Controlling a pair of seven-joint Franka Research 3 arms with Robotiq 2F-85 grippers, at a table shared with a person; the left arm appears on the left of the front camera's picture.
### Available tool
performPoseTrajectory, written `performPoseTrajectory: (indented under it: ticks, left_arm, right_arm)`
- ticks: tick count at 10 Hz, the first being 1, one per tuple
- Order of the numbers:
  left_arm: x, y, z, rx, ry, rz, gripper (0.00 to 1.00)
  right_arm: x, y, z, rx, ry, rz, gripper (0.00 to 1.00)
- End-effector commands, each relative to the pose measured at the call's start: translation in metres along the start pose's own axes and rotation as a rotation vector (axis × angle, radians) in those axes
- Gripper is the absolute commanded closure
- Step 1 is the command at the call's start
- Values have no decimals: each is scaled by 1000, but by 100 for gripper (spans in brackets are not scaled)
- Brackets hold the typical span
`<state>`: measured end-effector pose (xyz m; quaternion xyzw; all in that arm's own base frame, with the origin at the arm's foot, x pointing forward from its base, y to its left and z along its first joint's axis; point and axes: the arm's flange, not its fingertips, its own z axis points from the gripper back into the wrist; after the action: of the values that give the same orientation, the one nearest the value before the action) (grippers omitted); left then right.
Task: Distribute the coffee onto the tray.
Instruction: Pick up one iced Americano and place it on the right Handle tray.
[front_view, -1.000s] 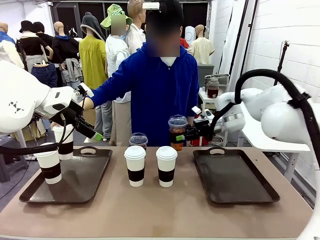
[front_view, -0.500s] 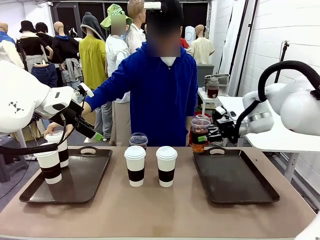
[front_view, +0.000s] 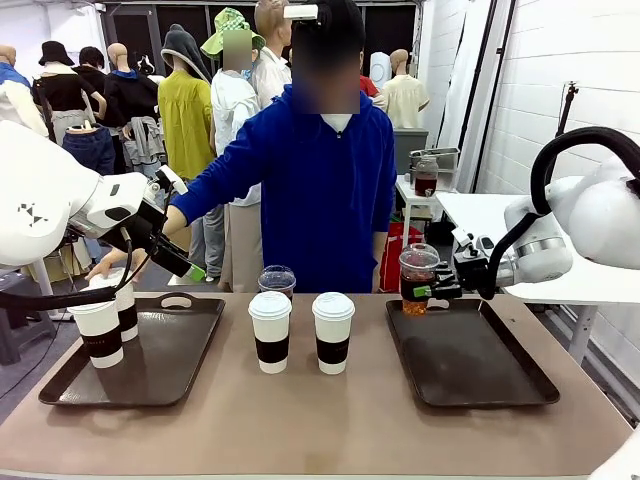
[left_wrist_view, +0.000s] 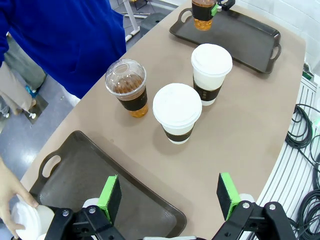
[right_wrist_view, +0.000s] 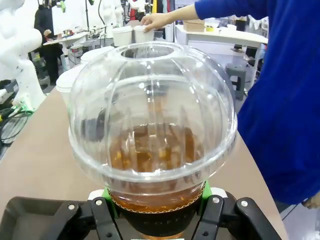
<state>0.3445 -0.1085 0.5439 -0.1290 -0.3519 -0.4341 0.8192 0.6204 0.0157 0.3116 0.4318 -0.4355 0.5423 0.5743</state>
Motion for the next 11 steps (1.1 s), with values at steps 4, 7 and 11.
performPoseTrajectory:
  ticks: [4, 7, 11]
  left_arm:
    - [-1, 2, 0, -3, -3, 2, 0]
    - [-1, 2, 0, -3, -3, 2, 0]
    - [-1, 2, 0, -3, -3, 2, 0]
  right_arm:
    - [-20, 0, 1, -28, -48, -18, 33]
    - [-30, 26, -4, -25, -45, -20, 33]
    - [-38, 58, -4, -13, -51, -19, 33]
